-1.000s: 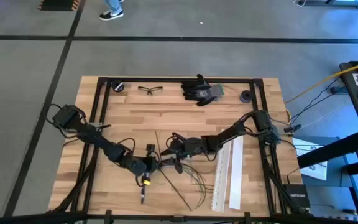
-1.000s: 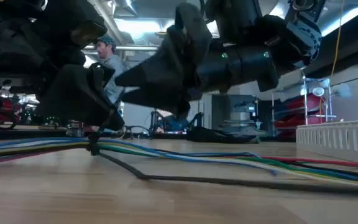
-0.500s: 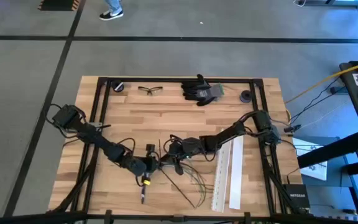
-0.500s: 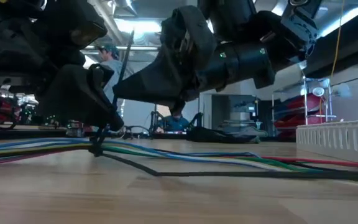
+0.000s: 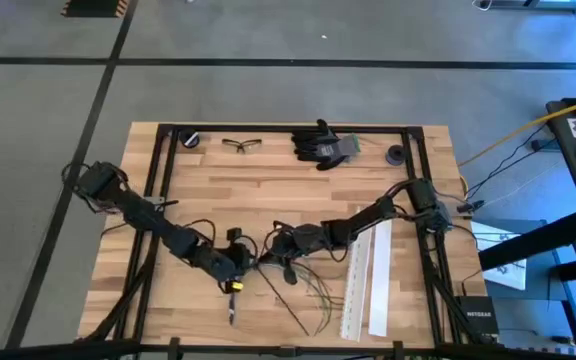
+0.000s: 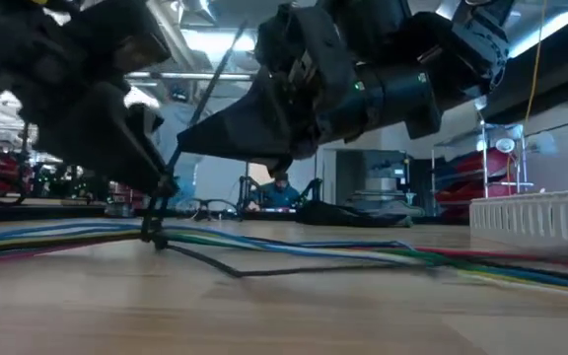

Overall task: Ziptie cables
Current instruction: Wrap the zip tie on the cables

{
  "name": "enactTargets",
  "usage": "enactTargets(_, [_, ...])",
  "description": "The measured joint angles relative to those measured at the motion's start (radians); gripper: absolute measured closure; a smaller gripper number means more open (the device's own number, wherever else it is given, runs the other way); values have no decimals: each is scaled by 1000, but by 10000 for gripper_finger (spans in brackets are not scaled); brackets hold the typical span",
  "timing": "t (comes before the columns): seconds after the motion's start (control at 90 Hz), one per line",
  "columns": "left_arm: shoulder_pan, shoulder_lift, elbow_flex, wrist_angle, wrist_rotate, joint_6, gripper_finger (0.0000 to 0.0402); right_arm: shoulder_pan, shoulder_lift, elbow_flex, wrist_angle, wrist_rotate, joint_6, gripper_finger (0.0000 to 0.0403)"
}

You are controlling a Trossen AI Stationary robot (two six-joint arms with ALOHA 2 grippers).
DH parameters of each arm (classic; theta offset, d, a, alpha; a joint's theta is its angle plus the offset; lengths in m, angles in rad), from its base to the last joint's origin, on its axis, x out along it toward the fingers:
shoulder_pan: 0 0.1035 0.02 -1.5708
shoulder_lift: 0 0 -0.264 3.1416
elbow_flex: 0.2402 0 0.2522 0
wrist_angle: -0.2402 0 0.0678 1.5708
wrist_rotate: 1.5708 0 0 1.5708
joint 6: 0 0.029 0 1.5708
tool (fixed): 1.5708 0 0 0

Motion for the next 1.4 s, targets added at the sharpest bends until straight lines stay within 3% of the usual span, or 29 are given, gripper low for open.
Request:
enactTargets(0.256, [2, -112, 15, -46, -3, 10, 285, 0, 0, 0, 1, -4, 0, 403])
enactTargets(0.767, [106, -105, 15, 102, 26, 19, 292, 0, 0, 0, 0, -6, 0, 403])
enactTargets(0.889, [107, -103, 15, 99, 46, 75, 317, 0, 0, 0, -8, -7, 0, 403])
enactTargets(1.078, [104, -103, 15, 103, 78, 151, 392, 0, 0, 0, -15, -7, 0, 403])
enactTargets(1.233, [94, -103, 15, 100, 26, 300, 401, -1, 0, 0, -15, -5, 30, 403])
enactTargets(1.4, [90, -102, 37, 83, -82, 460, 401, -9, 0, 1, -14, 11, 221, 395])
